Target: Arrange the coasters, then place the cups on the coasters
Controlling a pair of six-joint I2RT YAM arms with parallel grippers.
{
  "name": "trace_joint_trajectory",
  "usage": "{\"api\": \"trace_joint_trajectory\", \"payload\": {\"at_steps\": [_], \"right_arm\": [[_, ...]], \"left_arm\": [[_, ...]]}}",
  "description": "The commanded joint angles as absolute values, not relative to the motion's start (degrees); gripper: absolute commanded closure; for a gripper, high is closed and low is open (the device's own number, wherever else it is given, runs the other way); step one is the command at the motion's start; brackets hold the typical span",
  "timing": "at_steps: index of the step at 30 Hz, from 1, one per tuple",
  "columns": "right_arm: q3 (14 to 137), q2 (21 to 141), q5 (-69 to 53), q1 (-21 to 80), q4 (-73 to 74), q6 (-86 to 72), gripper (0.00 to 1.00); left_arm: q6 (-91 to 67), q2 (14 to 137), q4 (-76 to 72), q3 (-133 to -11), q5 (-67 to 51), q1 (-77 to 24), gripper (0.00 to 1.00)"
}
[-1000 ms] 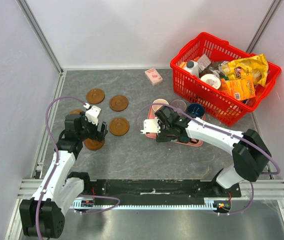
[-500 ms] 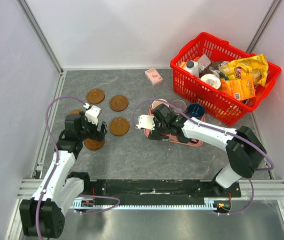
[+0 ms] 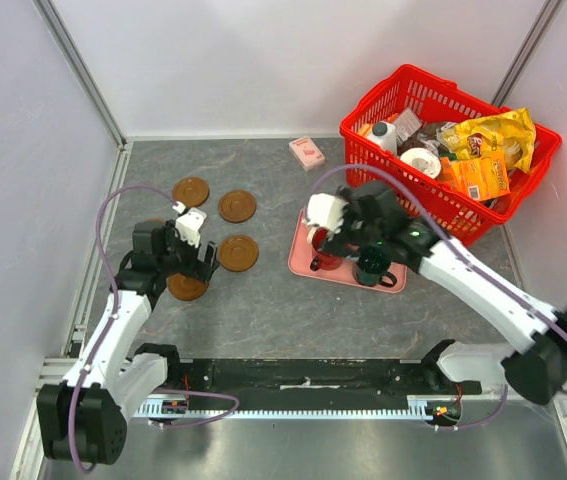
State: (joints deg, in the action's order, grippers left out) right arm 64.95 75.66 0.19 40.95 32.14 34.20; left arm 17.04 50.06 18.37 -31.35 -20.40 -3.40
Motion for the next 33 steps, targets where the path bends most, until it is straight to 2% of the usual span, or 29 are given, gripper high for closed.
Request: {"api": "trace_joint_trajectory", "payload": {"at_steps": [1,4,6,11,17,26,33], "right_arm": [[61.1,64.6,-1.2,34.8,34.2,32.7,0.02],[55.7,59.4,-2.3,32.8,31.2,30.8,0.02],[52.3,57.1,-0.8,32.3,28.0,29.9,0.02],[46.1,54.6,5.5,27.0,19.3,29.4,0.02],[45.1,56.0,8.5,24.1,15.6,26.9,0.02],[43.4,55.0,13.4,22.1,11.6,26.5,0.02],[43.2,54.2,12.5,20.9,11.5,26.0,0.02]], "left_arm": [[19.9,55.4,21.2,-39.3,-20.0,-9.9,0.07],[23.0,59.2,21.4,-43.1,-7.9,-23.6,0.06],[23.6,63.7,22.3,-48.3,-5.1,-29.3,0.06],[19.9,76.8,25.0,-62.0,-4.8,-36.0,0.06],[13.6,90.8,25.7,-71.6,-2.8,-43.7,0.06],[5.1,107.8,29.3,-83.8,2.8,-46.7,0.06],[1.9,110.7,31.4,-86.2,2.2,-46.7,0.06]]}}
